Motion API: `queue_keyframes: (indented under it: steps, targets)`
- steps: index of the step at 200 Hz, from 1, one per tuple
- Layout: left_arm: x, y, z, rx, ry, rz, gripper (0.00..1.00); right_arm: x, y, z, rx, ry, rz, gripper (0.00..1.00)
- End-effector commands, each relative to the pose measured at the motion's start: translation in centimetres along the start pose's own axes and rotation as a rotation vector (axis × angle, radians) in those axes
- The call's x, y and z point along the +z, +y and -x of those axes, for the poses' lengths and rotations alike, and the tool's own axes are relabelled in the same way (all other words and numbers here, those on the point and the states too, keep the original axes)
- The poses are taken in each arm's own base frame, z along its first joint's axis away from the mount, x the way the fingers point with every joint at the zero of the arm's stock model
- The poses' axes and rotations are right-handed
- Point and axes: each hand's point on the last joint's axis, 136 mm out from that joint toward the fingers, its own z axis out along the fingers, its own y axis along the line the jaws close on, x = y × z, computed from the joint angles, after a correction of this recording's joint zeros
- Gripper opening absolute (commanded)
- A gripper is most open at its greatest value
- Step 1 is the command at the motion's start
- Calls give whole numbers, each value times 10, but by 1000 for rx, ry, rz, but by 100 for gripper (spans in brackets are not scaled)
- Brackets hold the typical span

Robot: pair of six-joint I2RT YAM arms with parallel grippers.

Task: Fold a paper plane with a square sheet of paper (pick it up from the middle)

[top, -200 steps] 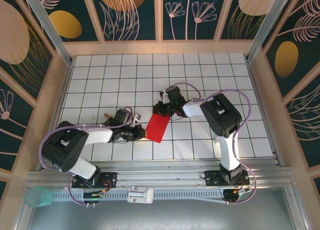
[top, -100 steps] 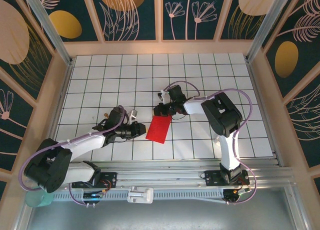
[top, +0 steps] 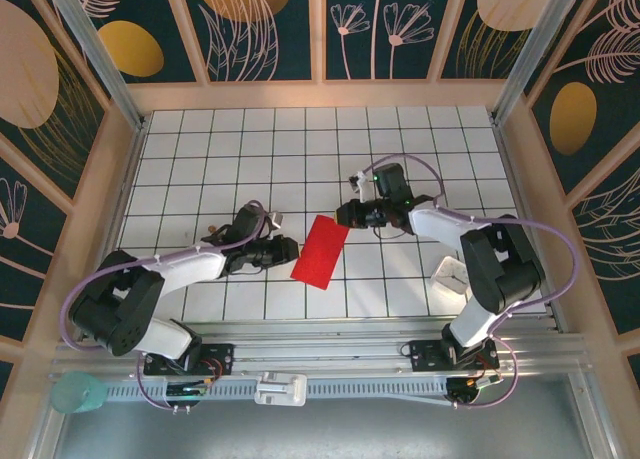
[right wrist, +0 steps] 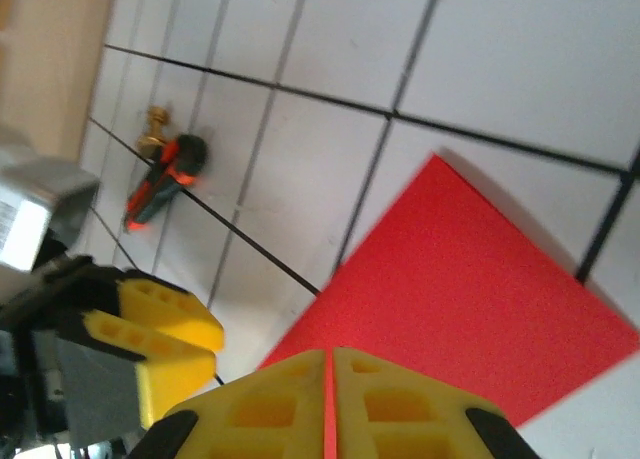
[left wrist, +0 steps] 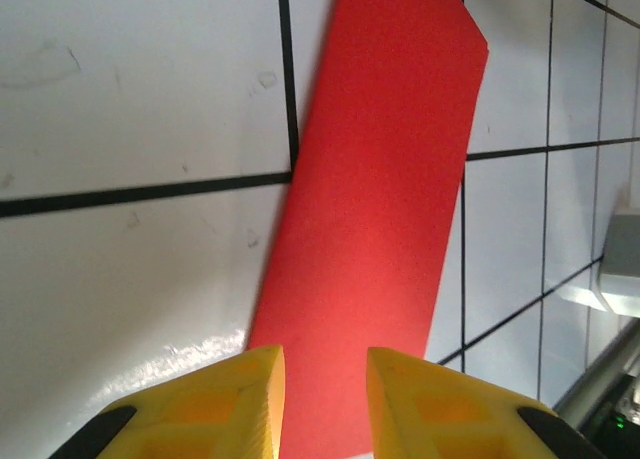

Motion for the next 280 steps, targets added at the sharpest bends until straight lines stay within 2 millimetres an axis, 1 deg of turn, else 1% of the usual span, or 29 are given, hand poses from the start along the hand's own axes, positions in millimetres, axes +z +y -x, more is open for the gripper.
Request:
queue_keyframes:
  steps: [1, 40, 62, 73, 92, 103, 120, 128, 139, 153, 159, 161, 169, 187, 190, 206, 207, 218, 235, 256, 280]
  targets:
    - [9, 16, -11, 16, 63, 60, 28, 20, -30, -17, 144, 1, -118, 11]
    - [18, 13, -31, 12, 144, 18, 27, 42, -39, -11, 174, -5, -136, 9]
    - [21, 8, -46, -7, 191, -29, 27, 51, -50, -11, 175, 14, -169, 8]
    - [22, 4, -53, -12, 214, -54, 27, 54, -56, -9, 169, 21, -184, 7]
    - [23, -7, -59, -24, 231, -109, 27, 61, -63, -1, 151, 31, -191, 7]
    - [23, -15, -62, -31, 246, -150, 27, 65, -62, 7, 129, 37, -185, 7]
    - [19, -30, -59, -27, 239, -224, 29, 70, -56, 16, 74, 56, -160, 8]
    - [17, -38, -55, -16, 229, -253, 31, 69, -53, 20, 53, 62, -158, 9]
    - [12, -47, -48, 4, 204, -269, 33, 63, -47, 26, 20, 60, -156, 10]
    - [6, -52, -34, 48, 144, -248, 35, 49, -38, 29, -21, 45, -147, 13]
    - [3, -51, -27, 65, 113, -227, 36, 42, -33, 31, -40, 34, -143, 15]
    - [2, -50, -25, 70, 101, -220, 36, 40, -33, 28, -40, 38, -144, 15]
    - [-1, -44, -13, 72, 50, -182, 37, 29, -28, 27, -52, 24, -139, 17]
    - [-4, -17, 15, -8, -36, -98, 34, 11, -20, 17, -49, -6, -128, 21]
    - [-4, -14, 18, -18, -44, -87, 33, 8, -17, 18, -47, -16, -121, 22]
    - [2, 3, 30, -20, -60, 3, 32, -2, -11, 6, -4, -48, -97, 24]
    - [3, 4, 30, -18, -58, 8, 32, -2, -12, 3, 4, -44, -100, 24]
    - [11, 10, 28, -14, -32, 32, 31, -8, -10, 0, 31, -68, -98, 25]
    - [21, 16, 20, -19, 14, 39, 31, -13, -15, -5, 55, -86, -123, 25]
    - [27, 13, 8, -2, 58, 27, 32, -16, -22, -7, 64, -93, -158, 26]
    - [31, 13, -7, -2, 101, 29, 32, -16, -24, -7, 70, -94, -166, 27]
